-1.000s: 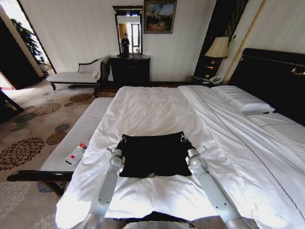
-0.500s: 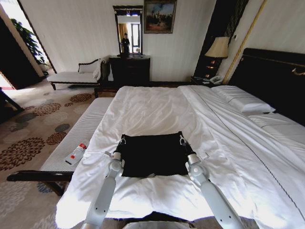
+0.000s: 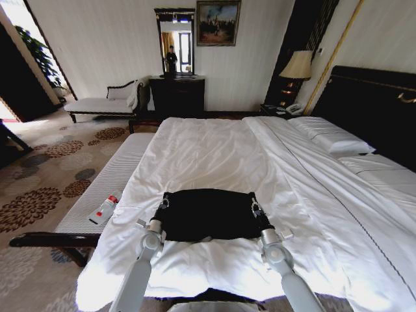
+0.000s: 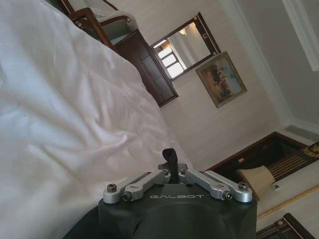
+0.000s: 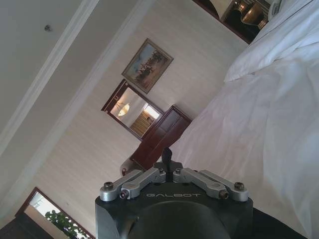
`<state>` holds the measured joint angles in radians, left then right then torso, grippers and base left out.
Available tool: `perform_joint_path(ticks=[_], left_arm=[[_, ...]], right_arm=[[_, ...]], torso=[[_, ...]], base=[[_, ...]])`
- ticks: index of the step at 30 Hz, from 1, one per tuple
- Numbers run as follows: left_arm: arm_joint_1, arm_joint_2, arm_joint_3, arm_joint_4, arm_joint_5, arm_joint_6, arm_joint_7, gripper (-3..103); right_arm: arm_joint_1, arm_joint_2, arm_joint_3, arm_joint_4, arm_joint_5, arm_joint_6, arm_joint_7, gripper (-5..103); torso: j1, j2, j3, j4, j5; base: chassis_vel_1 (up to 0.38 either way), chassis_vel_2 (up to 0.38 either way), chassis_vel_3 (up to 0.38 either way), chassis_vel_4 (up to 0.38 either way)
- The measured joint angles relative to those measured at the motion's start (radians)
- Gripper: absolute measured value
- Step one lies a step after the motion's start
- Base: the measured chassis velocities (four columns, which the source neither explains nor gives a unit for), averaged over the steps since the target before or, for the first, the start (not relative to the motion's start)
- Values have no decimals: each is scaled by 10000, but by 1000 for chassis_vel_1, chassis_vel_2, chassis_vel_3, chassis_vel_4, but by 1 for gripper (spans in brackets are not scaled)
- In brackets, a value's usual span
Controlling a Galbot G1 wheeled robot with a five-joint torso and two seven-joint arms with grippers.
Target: Fold the clothes on the bed.
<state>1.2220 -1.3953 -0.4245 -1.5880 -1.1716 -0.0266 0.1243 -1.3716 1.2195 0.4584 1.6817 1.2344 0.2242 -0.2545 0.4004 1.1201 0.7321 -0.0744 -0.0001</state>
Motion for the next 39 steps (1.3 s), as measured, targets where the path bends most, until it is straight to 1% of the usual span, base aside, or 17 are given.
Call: perform_joint_path(ticks=[7,13,22,33,34,35,36,37,38,39], left_arm=[[981,206,-158,-318,126,22,233,1],[1444,232,-329,-445,201,-3,358,1],[1962,190,-415,-609,397,-64,598,1],[2240,138,-427,-808,659,-179,722,1],[2273,143,-452,-821,727,-181,712,-1],[2303,149,-494,-830,783,-187,683,-1],[2344,169,-563,-850,828,-208,633,3],[2397,203,-639,-897,853,-239,593,9],[2397,203,-639,-897,853,-239,593,9],[2514,292,-762,-1058,850,-297,563,14]], right_arm=[[-733,232,160,417,-171,285,15,1],[-1073,337,235,436,-293,578,-87,1],[-1383,480,212,132,-583,852,-538,1],[-1554,574,217,132,-918,998,-506,1],[-1599,578,232,171,-949,1000,-475,-2],[-1651,580,254,212,-967,1002,-438,3],[-1719,579,293,277,-976,1011,-377,8],[-1791,569,339,361,-980,1033,-310,8],[-1791,569,339,361,-980,1033,-310,8],[-1935,534,421,529,-983,1071,-206,14]], torso=[[0,0,1,0,-1],[0,0,1,0,-1],[0,0,1,0,0],[1,-2,2,0,-1],[0,-2,2,0,0],[0,-2,2,0,0],[1,-2,2,0,0],[1,-2,2,0,0],[1,-2,2,0,0],[1,-2,2,1,0]], base=[[0,0,0,0],[0,0,0,0],[0,0,0,0],[0,0,0,0],[0,0,0,0],[0,0,0,0],[0,0,0,0],[0,0,0,0],[0,0,0,0],[0,0,0,0]])
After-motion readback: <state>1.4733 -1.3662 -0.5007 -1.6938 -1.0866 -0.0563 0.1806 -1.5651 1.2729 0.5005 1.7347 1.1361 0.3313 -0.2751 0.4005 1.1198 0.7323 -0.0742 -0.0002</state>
